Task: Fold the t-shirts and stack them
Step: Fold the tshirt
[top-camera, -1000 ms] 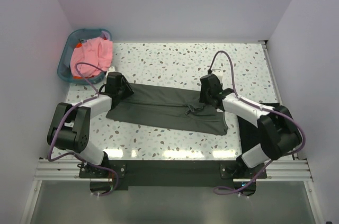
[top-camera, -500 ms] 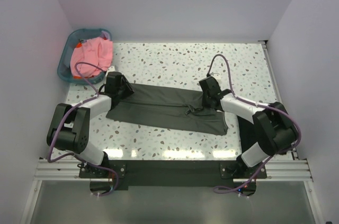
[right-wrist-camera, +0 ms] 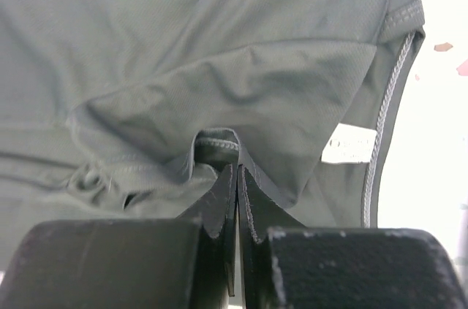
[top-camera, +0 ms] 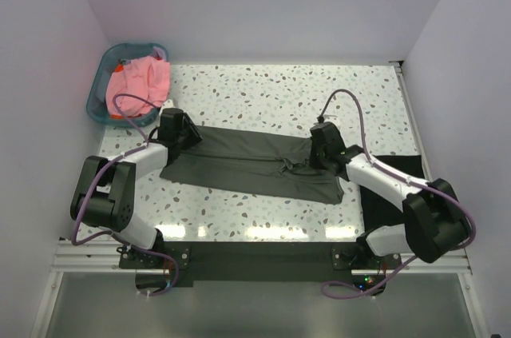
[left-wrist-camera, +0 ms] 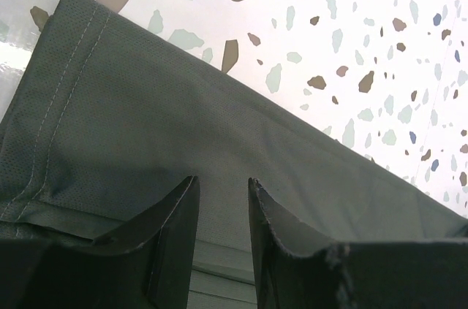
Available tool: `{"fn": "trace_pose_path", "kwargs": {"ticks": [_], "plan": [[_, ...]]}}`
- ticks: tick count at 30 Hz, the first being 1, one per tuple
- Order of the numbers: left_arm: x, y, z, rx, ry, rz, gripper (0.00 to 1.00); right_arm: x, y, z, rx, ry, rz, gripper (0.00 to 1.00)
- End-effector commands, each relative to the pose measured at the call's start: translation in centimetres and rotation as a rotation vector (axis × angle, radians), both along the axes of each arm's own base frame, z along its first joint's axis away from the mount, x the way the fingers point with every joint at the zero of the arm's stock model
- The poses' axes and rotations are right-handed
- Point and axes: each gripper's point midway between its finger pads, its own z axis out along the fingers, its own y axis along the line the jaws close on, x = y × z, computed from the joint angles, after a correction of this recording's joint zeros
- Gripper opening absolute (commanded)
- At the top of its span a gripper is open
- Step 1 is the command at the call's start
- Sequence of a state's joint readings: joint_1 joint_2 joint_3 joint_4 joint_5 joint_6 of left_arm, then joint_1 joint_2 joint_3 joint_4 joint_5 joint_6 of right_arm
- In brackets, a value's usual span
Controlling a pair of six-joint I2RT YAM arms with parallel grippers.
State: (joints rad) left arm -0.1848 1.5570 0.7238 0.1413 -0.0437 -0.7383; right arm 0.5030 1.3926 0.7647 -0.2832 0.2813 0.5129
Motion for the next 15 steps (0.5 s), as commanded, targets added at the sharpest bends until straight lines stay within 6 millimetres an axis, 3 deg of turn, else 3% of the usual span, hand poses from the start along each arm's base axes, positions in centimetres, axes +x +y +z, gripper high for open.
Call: {"fn": "trace_pose_path", "kwargs": {"ticks": [1,3,10,15], "plan": [[1.2,-0.4,1.8,-0.004,-0.073,-0.02,0.38,-1.2,0.2,1.0,0.055,-0.025,0.015,0.0],[1.1,-0.5,1.7,-0.008,-0.071,-0.018,0.38,-2.0,0.2,1.4,0.084,-0.033,0.018,0.0],[1.1,-0.6,1.4,-0.014,-0.063,-0.017,0.38,-5.2,-0.2,0.0,0.146,0.007,0.026,0.0],[1.2,-0.5,1.3,-0.015,-0.063,-0.014,0.38,-6.3,-0.1,-0.3,0.201,-0.007,0.026,0.0]]}}
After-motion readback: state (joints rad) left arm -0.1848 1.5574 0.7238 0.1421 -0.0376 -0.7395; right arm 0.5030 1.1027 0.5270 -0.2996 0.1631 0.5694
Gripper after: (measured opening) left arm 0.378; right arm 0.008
